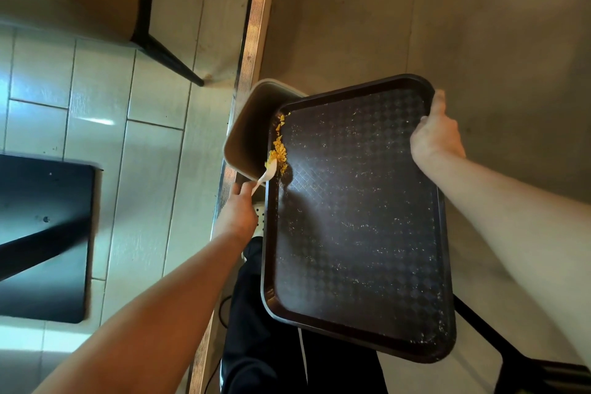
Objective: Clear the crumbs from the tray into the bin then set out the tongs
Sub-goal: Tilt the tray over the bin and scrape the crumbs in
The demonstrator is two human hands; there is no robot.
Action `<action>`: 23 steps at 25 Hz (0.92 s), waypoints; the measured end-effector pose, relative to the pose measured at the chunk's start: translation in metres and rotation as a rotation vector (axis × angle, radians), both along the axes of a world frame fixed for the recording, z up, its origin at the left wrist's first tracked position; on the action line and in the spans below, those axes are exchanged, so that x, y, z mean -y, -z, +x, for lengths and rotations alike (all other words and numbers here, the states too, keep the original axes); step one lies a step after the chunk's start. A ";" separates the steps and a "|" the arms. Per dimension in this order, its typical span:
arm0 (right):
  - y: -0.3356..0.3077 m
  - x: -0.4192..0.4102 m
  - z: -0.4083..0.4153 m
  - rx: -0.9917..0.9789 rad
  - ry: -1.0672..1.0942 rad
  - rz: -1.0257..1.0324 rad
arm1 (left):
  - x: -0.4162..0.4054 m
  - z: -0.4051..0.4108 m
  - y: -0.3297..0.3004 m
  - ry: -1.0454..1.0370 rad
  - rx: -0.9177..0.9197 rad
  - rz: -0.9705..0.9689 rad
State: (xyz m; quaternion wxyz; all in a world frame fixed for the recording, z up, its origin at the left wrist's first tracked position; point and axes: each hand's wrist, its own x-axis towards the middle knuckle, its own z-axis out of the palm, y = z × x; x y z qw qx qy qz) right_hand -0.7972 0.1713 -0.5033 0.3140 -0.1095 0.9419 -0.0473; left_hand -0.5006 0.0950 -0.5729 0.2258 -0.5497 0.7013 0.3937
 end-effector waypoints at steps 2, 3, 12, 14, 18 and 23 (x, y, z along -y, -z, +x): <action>-0.001 0.000 0.000 -0.003 0.008 -0.010 | 0.002 -0.002 0.001 0.019 -0.036 -0.017; -0.001 0.000 0.000 -0.003 0.010 -0.010 | 0.002 -0.001 0.002 0.060 -0.041 -0.004; -0.003 0.004 -0.004 -0.013 -0.037 0.003 | 0.013 -0.003 0.015 0.071 -0.030 0.042; -0.001 0.003 -0.004 -0.013 -0.033 0.002 | 0.020 -0.010 0.016 0.011 -0.097 -0.019; -0.001 0.002 -0.003 -0.008 -0.023 -0.003 | 0.018 0.000 0.005 0.126 -0.124 -0.031; -0.003 0.003 -0.003 -0.009 -0.024 0.000 | -0.012 0.023 -0.012 0.209 -0.017 0.074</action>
